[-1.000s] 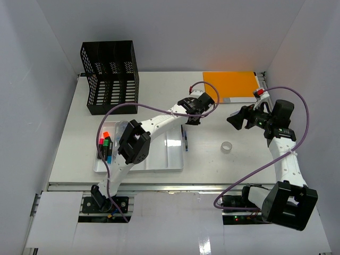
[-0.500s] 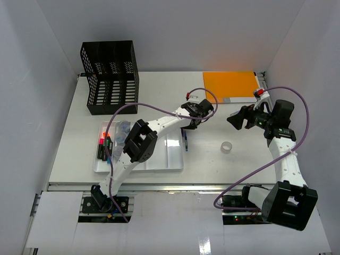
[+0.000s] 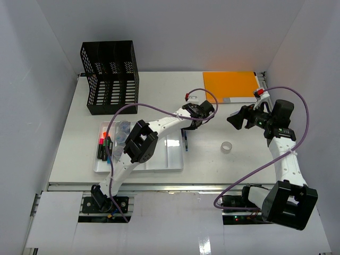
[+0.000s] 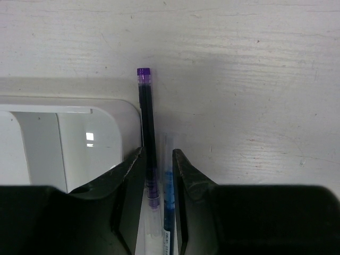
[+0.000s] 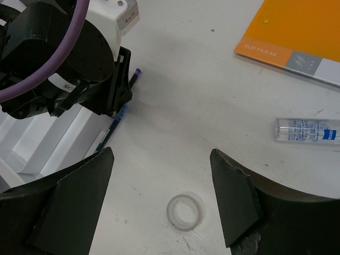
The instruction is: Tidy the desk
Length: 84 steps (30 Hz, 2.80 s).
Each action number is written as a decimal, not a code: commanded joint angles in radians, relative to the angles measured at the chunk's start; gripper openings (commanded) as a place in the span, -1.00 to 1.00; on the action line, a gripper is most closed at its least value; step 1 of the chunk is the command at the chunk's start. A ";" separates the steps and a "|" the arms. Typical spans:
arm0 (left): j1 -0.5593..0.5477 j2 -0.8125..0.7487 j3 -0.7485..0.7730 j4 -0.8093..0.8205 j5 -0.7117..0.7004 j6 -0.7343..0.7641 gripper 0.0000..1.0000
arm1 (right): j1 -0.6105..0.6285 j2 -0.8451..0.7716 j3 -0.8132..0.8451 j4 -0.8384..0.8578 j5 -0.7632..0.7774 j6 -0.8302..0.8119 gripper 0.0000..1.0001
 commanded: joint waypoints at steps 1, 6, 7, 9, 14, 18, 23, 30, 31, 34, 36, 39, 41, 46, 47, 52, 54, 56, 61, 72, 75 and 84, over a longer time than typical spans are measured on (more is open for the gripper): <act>-0.001 0.002 -0.011 -0.018 -0.012 -0.010 -0.26 | -0.002 0.004 0.004 0.033 0.001 0.005 0.60; -0.018 -0.020 -0.037 0.037 0.033 0.023 -0.33 | -0.002 0.005 0.004 0.034 0.001 0.006 0.60; -0.021 -0.025 -0.042 0.046 0.041 0.030 -0.35 | -0.001 0.005 0.004 0.033 0.001 0.005 0.60; -0.021 -0.031 -0.044 0.056 0.055 0.037 -0.37 | -0.001 0.005 0.004 0.033 0.001 0.004 0.60; -0.023 -0.031 -0.053 0.059 0.091 0.047 -0.37 | -0.001 0.005 0.004 0.033 0.003 0.004 0.60; -0.023 -0.030 -0.078 0.061 0.112 0.041 -0.36 | -0.002 0.005 0.004 0.033 0.002 0.004 0.60; -0.022 -0.026 -0.096 0.070 0.159 0.039 -0.32 | -0.001 0.005 0.005 0.032 0.002 0.004 0.60; -0.025 -0.055 -0.109 0.113 0.178 0.047 -0.40 | -0.002 0.006 0.005 0.031 0.004 0.002 0.60; -0.027 -0.066 -0.116 0.127 0.185 0.053 -0.44 | -0.002 0.006 0.005 0.031 0.005 0.002 0.60; -0.030 -0.093 -0.129 0.154 0.197 0.067 -0.52 | -0.002 0.008 0.005 0.030 0.006 0.001 0.60; -0.031 -0.107 -0.133 0.168 0.207 0.070 -0.55 | -0.002 0.009 0.004 0.030 0.007 0.001 0.60; -0.037 -0.126 -0.139 0.180 0.217 0.071 -0.56 | -0.002 0.009 0.005 0.030 0.008 0.001 0.60; -0.038 -0.134 -0.140 0.186 0.222 0.072 -0.57 | -0.002 0.009 0.005 0.031 0.009 0.001 0.60; -0.045 -0.154 -0.137 0.193 0.222 0.079 -0.58 | -0.001 0.010 0.005 0.031 0.010 -0.001 0.60; -0.047 -0.160 -0.137 0.194 0.222 0.082 -0.58 | -0.001 0.010 0.004 0.031 0.010 -0.001 0.60; -0.053 -0.189 -0.137 0.196 0.220 0.093 -0.59 | -0.001 0.011 0.004 0.030 0.012 -0.001 0.60; -0.058 -0.207 -0.140 0.196 0.218 0.099 -0.59 | -0.002 0.011 0.004 0.030 0.012 -0.001 0.60; -0.062 -0.226 -0.142 0.196 0.213 0.105 -0.59 | -0.002 0.013 0.004 0.030 0.012 -0.001 0.60; -0.065 -0.260 -0.143 0.196 0.206 0.118 -0.60 | -0.001 0.016 0.004 0.030 0.013 -0.002 0.60; -0.058 -0.383 -0.246 0.178 0.093 0.150 -0.61 | -0.002 0.019 0.002 0.031 0.018 -0.005 0.60; -0.035 -0.432 -0.313 0.181 0.084 0.148 -0.61 | -0.002 0.019 0.002 0.030 0.019 -0.007 0.60; 0.108 -0.660 -0.617 0.204 0.024 0.139 -0.61 | -0.002 0.021 0.002 0.029 0.024 -0.010 0.60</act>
